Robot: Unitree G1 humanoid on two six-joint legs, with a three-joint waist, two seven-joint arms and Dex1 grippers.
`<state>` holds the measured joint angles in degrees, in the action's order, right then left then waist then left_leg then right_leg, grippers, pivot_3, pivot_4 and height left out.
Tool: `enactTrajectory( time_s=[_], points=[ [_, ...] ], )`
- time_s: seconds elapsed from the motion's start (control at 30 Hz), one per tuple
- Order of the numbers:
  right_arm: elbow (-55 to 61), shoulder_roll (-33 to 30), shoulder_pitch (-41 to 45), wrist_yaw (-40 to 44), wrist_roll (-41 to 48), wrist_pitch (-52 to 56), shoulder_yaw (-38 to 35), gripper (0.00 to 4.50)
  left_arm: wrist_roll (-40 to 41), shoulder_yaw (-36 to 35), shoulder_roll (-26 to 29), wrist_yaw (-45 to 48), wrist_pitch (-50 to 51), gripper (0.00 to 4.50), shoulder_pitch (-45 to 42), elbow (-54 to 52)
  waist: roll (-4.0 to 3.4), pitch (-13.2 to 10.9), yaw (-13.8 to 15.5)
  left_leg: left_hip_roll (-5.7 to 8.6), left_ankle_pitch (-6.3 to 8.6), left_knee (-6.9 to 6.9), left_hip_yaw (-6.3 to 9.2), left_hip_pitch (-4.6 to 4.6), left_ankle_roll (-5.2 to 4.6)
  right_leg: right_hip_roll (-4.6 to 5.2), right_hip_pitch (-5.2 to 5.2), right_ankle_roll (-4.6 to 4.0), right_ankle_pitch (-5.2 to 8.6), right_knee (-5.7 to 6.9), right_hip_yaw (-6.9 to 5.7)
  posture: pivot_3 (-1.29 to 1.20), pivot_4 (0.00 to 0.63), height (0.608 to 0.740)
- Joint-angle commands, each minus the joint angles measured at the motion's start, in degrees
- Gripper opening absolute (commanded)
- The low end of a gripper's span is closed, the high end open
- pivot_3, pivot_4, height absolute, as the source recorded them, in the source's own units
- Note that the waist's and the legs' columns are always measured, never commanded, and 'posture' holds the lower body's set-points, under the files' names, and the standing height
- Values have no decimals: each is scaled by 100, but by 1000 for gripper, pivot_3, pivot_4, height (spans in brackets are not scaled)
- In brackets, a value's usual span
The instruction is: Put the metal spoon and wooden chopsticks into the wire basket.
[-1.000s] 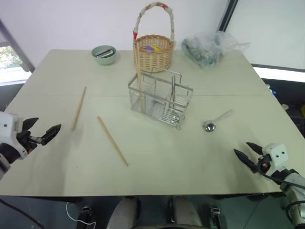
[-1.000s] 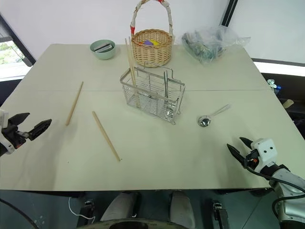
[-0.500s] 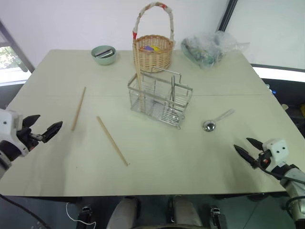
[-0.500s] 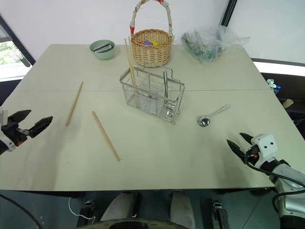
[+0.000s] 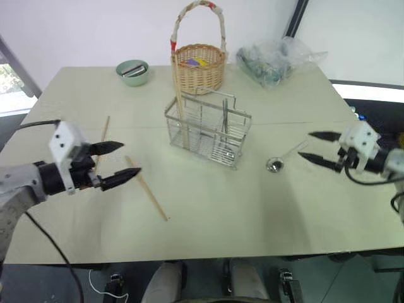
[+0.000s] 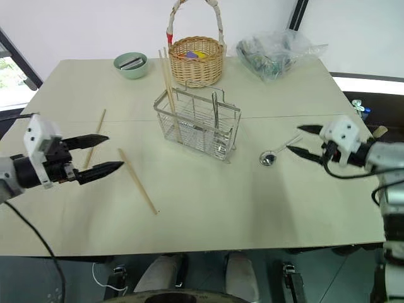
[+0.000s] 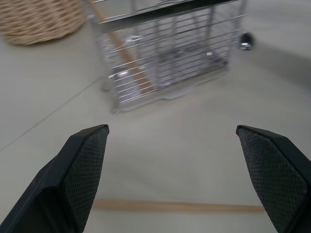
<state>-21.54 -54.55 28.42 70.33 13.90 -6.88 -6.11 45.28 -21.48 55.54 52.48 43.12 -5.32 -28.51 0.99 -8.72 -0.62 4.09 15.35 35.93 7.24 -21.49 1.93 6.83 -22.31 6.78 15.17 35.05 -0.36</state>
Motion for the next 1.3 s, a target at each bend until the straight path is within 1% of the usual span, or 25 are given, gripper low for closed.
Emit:
enactTrajectory(
  time_s=[0.03, 0.1, 0.2, 0.3, 0.33, 0.47, 0.57, 0.67, 0.8, 1.07, 1.13, 1.2, 1.3],
  points=[
    [-638, -76, 874, 727, -429, -366, 565, 3043, 389, 253, 154, 234, 180, 4429, -318, -328, 4, -6, -6, 1, 0, 0, -1, -1, 0, 0, 0, 0, 0, -2, 0, 0, 150, 678],
    [-1059, -2, 1352, 1060, -582, -487, 824, 3043, 494, 411, 156, 279, 258, 4429, -475, -369, 7, -10, -2, 6, 0, 2, -6, -1, 0, -1, 2, 1, -1, -5, 0, 0, 150, 678],
    [-2030, 284, 2362, 1659, -1154, -1075, 1482, 3043, 541, 893, 97, 384, 344, 4429, -946, -321, 12, -24, -19, 8, 0, 5, -11, 1, -1, -1, 5, 2, -2, -6, 1, 0, 150, 678],
    [-2862, 434, 2958, 1971, -1643, -1660, 1910, 3043, 474, 1115, 95, 482, 323, 4429, -1163, -282, 13, -24, -27, 6, 0, 3, -12, 6, -1, -5, 6, 4, -2, -2, 1, 0, 150, 678],
    [-3138, 475, 3149, 2038, -1814, -1895, 2046, 3043, 458, 1156, 91, 494, 320, 4429, -1218, -272, 13, -24, -23, 6, 0, 0, -12, 7, 0, -6, 4, 5, -3, 0, 1, 0, 150, 678],
    [-4107, 618, 3847, 1881, -2670, -2885, 2618, 3043, 505, 1179, 61, 454, 381, 4429, -1355, -258, 11, -27, -37, 8, -1, -1, -13, 4, 1, -7, -2, 13, -8, 4, 2, 0, 150, 678],
    [-4570, 739, 4195, 1820, -3067, -3227, 2870, 3043, 588, 1113, 70, 403, 447, 4429, -1333, -361, 10, -27, -47, 8, -2, -2, -15, 6, 4, -7, -3, 20, -12, 5, 4, 0, 150, 678],
    [-4848, 827, 4371, 1496, -3485, -3571, 3105, 3043, 661, 1070, 78, 347, 496, 4429, -1308, -443, 11, -27, -51, 8, -3, -2, -14, 8, 6, -8, -2, 21, -12, 9, 4, 0, 150, 678],
    [-5057, 970, 4382, 982, -3915, -3912, 3326, 3043, 777, 1014, 71, 212, 576, 4429, -1314, -554, 11, -27, -48, 8, -6, 1, -12, 10, 9, -10, -2, 21, -12, 14, 5, 0, 150, 678],
    [-5237, 1056, 4317, -768, -5028, -4465, 3950, 3043, 1123, 925, 96, -103, 734, 4429, -1428, -706, 12, -27, -48, 9, -13, 4, -6, 12, 22, -16, -4, 17, -13, 24, 9, 0, 150, 678],
    [-5266, 1033, 4346, -1179, -5354, -4571, 4171, 3043, 1187, 912, 110, -155, 766, 4429, -1488, -710, 13, -26, -50, 9, -28, 3, -7, 12, 47, -17, -5, 16, -13, 26, 11, 0, 150, 678],
    [-5316, 1040, 4361, -1443, -5555, -4609, 4315, 3043, 1226, 914, 109, -204, 777, 4429, -1581, -683, 13, -26, -51, 9, -28, 3, -7, 12, 48, -18, -6, 5, -7, 26, 12, 0, 150, 678],
    [-5410, 1116, 4349, -1625, -5621, -4560, 4340, 3043, 1300, 933, 105, -277, 805, 4429, -1726, -639, 20, -21, -56, 9, -29, 4, -7, 13, 49, -20, -3, 6, -7, 27, 13, 0, 150, 678]
  ],
)
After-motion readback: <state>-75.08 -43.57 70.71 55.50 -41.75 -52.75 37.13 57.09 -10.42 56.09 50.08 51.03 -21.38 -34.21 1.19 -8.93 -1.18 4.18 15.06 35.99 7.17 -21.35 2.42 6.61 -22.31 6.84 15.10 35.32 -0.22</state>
